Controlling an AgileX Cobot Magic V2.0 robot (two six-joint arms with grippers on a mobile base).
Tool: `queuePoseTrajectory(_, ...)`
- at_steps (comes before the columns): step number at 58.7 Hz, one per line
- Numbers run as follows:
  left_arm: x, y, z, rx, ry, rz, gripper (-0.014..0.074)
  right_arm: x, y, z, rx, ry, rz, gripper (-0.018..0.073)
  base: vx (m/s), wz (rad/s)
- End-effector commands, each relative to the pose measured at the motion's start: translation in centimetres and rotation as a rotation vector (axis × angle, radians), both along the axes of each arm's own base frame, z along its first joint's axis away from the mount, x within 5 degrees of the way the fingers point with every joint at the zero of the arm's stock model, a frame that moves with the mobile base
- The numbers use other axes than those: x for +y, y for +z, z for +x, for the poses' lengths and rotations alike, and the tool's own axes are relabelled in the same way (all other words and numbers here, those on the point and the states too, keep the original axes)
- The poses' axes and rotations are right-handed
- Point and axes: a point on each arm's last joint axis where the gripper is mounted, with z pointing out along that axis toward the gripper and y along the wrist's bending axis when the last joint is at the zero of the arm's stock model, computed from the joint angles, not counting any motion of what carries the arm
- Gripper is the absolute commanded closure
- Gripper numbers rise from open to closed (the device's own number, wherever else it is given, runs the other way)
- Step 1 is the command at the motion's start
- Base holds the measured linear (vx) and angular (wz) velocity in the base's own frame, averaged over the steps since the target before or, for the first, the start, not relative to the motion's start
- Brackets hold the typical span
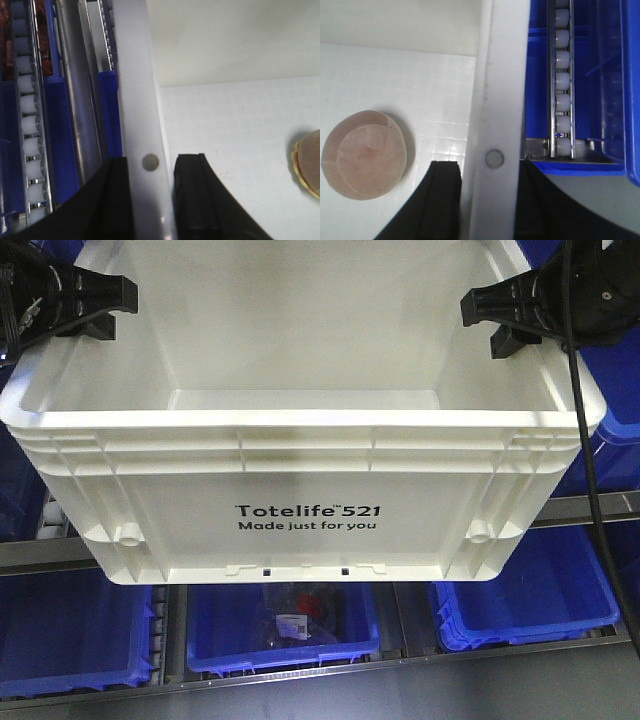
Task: Place moving items into box and shelve
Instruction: 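Hold the tote raised in both grippers while the base approaches the shelf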
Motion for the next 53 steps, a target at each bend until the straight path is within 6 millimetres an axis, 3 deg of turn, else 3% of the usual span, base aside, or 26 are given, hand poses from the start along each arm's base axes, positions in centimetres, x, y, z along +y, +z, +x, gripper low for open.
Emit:
queuePoseTrajectory(1, 0.62, 3.39, -0.59, -0.210, -0.003, -0.006, 0.0594, -0.94, 3.46, -0.77, -0.190, 0.000, -0.004, 0.0564, 0.07, 0.02)
queuePoseTrajectory(53, 0.62, 3.39, -0.59, -0.210, -0.003, -0.006, 0.0594, -0.94, 3.46, -0.77, -0.189, 0.000, -0.004, 0.0564, 0.01, 0.01)
